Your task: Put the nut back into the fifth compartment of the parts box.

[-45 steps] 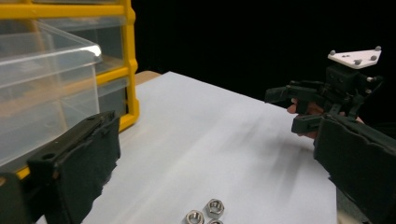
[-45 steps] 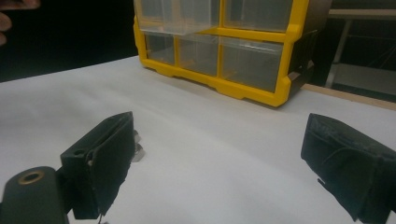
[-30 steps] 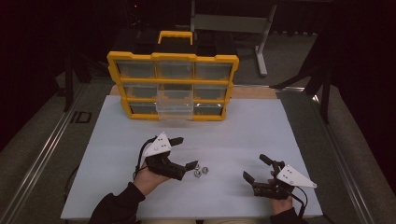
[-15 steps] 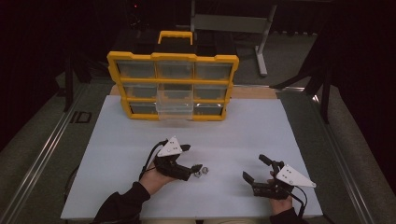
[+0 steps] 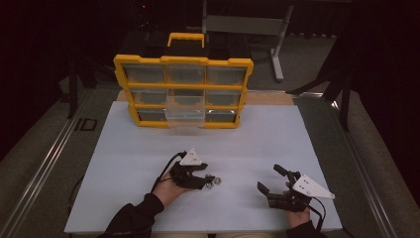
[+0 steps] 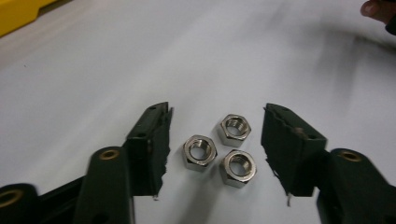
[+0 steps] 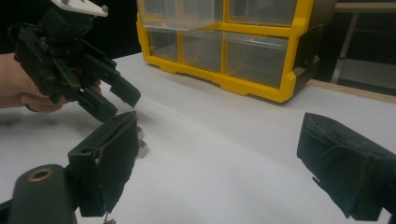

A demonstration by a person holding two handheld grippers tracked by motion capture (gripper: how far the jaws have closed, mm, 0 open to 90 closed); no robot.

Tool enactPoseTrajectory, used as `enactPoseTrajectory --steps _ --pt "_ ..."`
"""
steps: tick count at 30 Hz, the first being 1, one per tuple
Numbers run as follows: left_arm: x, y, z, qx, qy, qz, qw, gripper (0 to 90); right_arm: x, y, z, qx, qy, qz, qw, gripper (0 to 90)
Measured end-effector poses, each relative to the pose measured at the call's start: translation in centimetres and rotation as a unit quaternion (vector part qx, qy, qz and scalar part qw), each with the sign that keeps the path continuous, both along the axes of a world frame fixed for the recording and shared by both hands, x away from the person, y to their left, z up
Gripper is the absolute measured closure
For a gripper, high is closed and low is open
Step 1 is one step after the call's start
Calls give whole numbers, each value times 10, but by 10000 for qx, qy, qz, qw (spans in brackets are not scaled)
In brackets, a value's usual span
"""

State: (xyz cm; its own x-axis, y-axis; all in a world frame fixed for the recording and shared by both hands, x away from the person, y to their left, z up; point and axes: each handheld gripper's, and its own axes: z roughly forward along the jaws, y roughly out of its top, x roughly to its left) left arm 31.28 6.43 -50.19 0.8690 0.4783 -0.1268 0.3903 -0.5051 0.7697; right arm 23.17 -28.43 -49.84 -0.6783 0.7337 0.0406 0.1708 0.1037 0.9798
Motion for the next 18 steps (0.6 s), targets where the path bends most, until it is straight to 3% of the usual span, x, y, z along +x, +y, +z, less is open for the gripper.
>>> enactPoseTrajectory --steps 10,12,18 --pt "8 -5 -11 163 199 2 9997 557 0 0 0 2 -2 8 10000 128" --pt "9 -6 -12 291 167 16 9994 569 0 0 0 7 1 12 10000 127" --pt "10 -8 -15 330 212 -7 9992 608 0 0 0 3 -10 11 10000 128"
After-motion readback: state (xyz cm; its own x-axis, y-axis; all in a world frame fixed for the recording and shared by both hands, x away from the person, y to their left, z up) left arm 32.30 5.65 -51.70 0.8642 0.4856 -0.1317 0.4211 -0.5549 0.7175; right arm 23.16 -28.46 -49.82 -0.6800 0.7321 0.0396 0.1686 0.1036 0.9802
